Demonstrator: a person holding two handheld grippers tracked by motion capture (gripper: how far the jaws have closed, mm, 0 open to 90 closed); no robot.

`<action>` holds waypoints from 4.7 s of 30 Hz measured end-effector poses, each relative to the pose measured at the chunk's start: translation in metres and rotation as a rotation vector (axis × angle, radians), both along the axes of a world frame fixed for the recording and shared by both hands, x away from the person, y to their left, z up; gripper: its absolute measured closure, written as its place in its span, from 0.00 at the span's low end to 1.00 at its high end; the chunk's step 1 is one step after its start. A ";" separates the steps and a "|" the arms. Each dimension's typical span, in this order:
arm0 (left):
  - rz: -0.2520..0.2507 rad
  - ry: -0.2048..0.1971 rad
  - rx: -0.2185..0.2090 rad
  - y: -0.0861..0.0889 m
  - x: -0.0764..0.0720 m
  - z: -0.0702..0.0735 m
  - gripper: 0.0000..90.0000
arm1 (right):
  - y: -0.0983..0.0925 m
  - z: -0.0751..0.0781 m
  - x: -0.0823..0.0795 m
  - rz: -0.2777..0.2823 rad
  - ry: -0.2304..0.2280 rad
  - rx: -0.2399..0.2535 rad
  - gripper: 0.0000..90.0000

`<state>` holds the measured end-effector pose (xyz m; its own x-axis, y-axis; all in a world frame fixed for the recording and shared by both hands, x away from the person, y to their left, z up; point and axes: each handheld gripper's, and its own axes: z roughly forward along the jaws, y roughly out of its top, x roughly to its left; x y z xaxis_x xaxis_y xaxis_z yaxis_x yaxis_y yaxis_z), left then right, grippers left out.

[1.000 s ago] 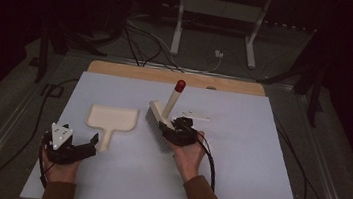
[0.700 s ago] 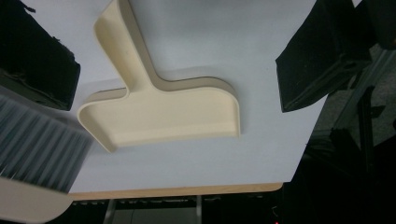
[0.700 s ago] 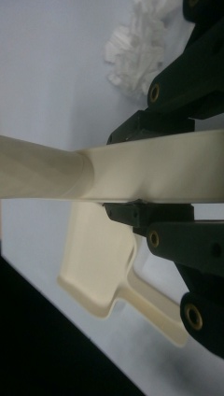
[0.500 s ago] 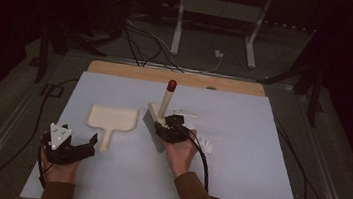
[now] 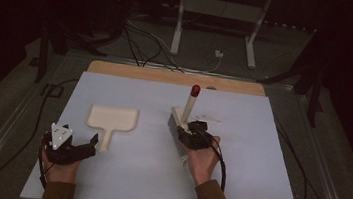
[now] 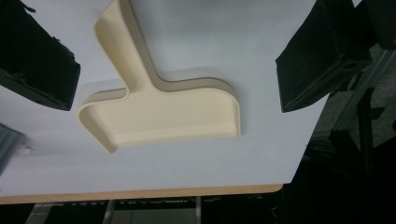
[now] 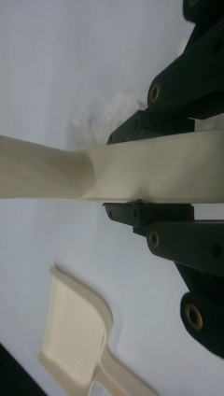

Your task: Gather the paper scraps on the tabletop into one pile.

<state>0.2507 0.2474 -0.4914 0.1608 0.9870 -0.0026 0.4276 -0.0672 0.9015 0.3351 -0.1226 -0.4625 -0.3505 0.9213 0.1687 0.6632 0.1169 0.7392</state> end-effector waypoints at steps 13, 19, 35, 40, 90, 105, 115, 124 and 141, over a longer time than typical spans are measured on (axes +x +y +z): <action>0.003 0.002 -0.005 0.001 0.000 0.000 0.00 | -0.003 0.029 -0.001 0.115 -0.060 0.121 0.75; 0.001 0.005 -0.003 0.000 0.001 -0.001 0.00 | -0.021 0.041 0.011 0.123 -0.112 0.129 0.75; -0.007 0.010 0.002 -0.003 0.002 -0.002 0.00 | -0.073 0.035 0.050 0.225 -0.246 -0.071 0.75; -0.007 0.012 0.000 -0.002 0.002 -0.002 0.00 | -0.070 0.024 0.058 0.313 -0.258 -0.135 0.75; -0.013 0.022 -0.006 -0.004 0.003 -0.004 0.00 | -0.095 0.015 0.038 0.420 -0.268 -0.173 0.75; -0.016 0.025 -0.003 -0.006 0.004 -0.004 0.00 | -0.100 -0.008 0.017 0.000 -0.169 -0.258 0.75; -0.015 0.024 -0.006 -0.005 0.003 -0.004 0.00 | -0.067 -0.017 0.006 -0.043 -0.162 -0.207 0.75; -0.017 0.023 -0.004 -0.005 0.003 -0.004 0.00 | -0.047 -0.014 0.002 -0.007 -0.150 -0.135 0.75; -0.024 0.024 -0.008 -0.005 0.003 -0.004 0.00 | -0.024 -0.011 0.002 0.116 -0.175 -0.166 0.75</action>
